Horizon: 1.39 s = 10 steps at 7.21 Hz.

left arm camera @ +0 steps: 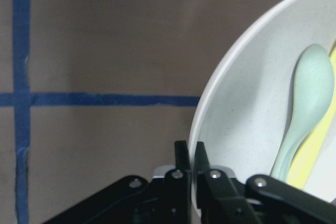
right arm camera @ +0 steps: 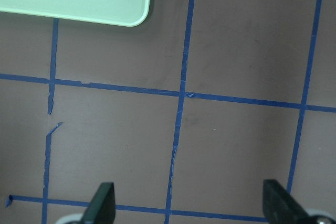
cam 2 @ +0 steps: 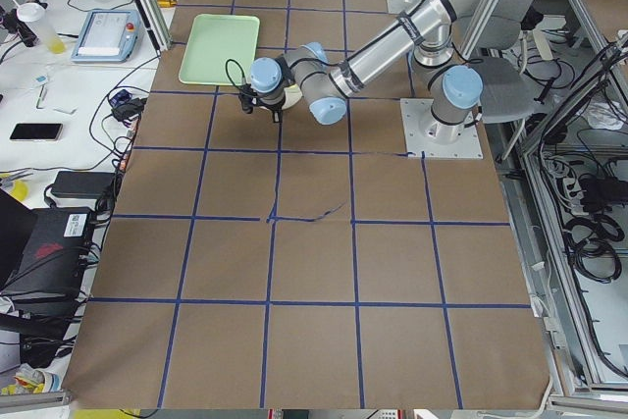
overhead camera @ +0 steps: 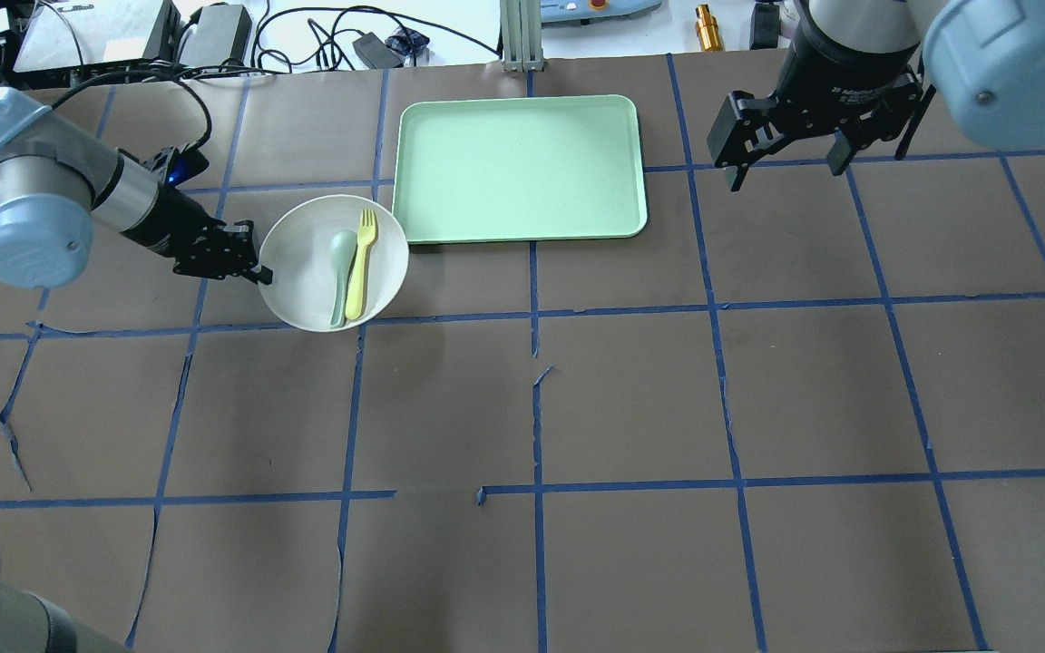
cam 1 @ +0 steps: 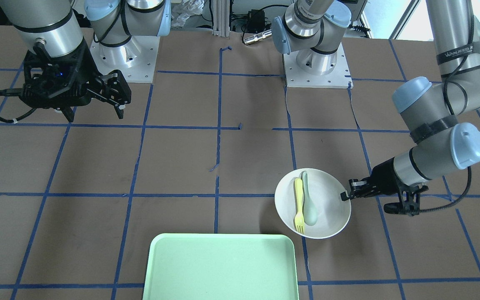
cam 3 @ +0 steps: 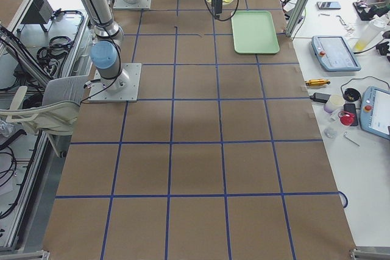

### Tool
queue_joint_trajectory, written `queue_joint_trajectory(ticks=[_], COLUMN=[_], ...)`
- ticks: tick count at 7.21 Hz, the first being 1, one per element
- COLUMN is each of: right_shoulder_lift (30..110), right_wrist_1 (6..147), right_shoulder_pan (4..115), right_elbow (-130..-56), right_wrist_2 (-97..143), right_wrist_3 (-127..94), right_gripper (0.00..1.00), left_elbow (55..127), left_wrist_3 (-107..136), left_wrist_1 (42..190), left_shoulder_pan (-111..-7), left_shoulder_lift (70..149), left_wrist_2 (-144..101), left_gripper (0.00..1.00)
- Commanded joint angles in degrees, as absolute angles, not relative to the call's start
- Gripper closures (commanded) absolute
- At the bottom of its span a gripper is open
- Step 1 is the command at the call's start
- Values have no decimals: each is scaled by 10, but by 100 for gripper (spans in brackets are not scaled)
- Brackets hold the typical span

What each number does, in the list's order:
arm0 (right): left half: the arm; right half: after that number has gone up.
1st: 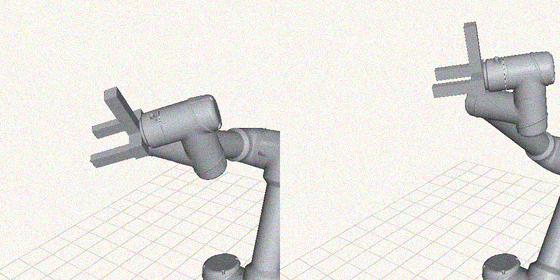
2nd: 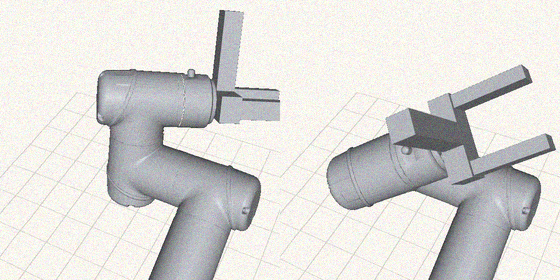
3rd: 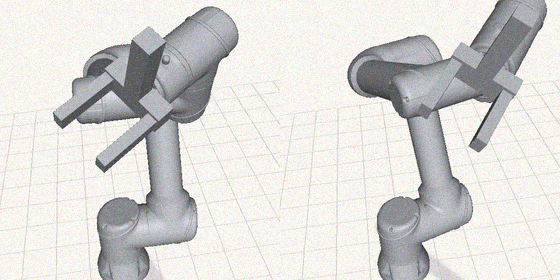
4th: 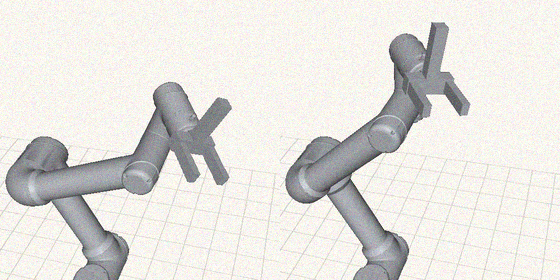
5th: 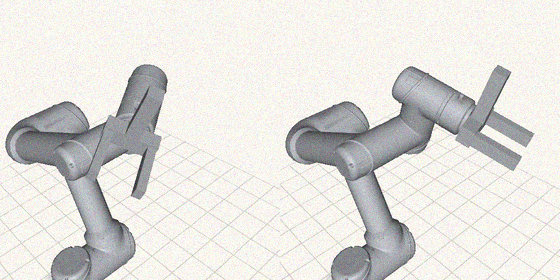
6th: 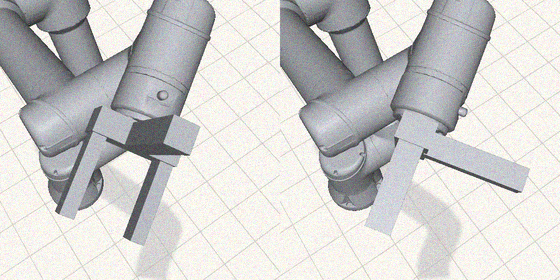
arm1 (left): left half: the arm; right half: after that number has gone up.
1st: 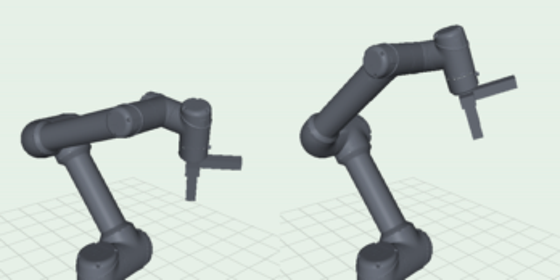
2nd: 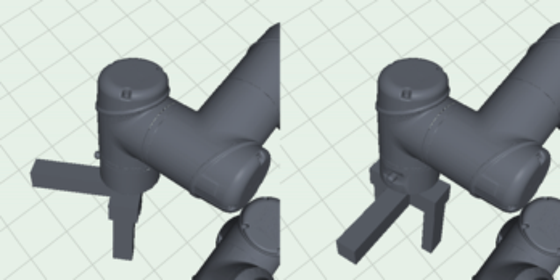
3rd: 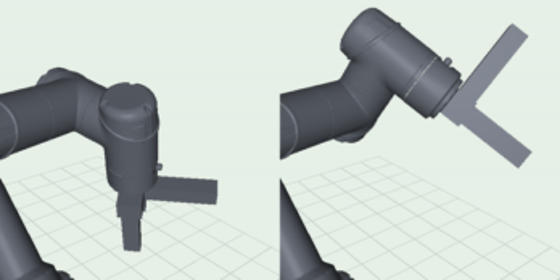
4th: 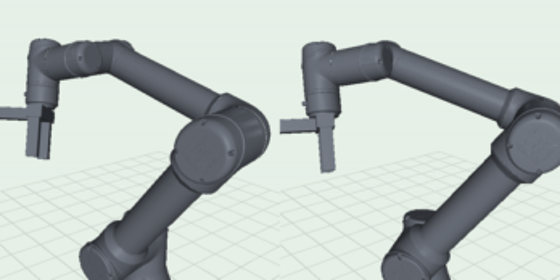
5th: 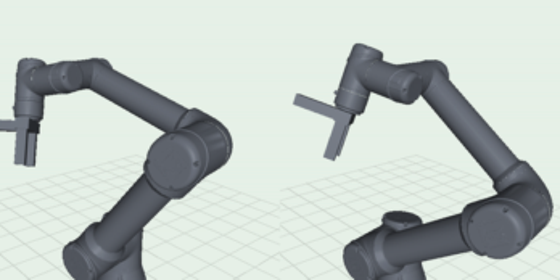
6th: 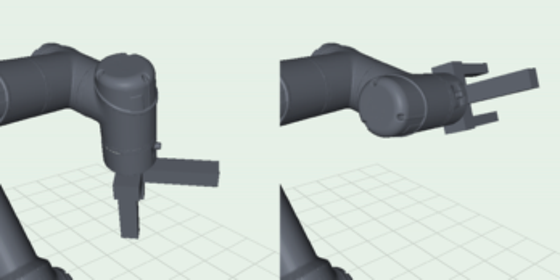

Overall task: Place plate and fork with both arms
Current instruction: 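Carry the plate with the left gripper onto the green tray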

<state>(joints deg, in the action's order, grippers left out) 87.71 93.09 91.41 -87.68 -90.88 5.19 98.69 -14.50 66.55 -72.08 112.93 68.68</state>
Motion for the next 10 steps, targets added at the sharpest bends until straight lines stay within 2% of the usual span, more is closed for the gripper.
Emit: queue_joint_trajectory(ticks=[1, 5, 6, 10], right_shoulder_lift=[877, 877, 877, 877], right_wrist_1=[931, 930, 929, 929], right_shoulder_pan=[916, 921, 921, 921], right_elbow=[-877, -882, -882, -882], right_wrist_2=[-908, -904, -904, -904], right_wrist_3=[52, 52, 52, 51], right_gripper=[0, 0, 0, 0], left_elbow=[864, 632, 596, 571], left_wrist_3=[-93, -1, -1, -13], left_wrist_1=[667, 676, 685, 682], left_shoulder_pan=[-801, -893, -904, -910], left_shoulder_lift=[1212, 1379, 1410, 1446], left_wrist_2=[674, 627, 627, 633], left_gripper=[100, 100, 100, 100])
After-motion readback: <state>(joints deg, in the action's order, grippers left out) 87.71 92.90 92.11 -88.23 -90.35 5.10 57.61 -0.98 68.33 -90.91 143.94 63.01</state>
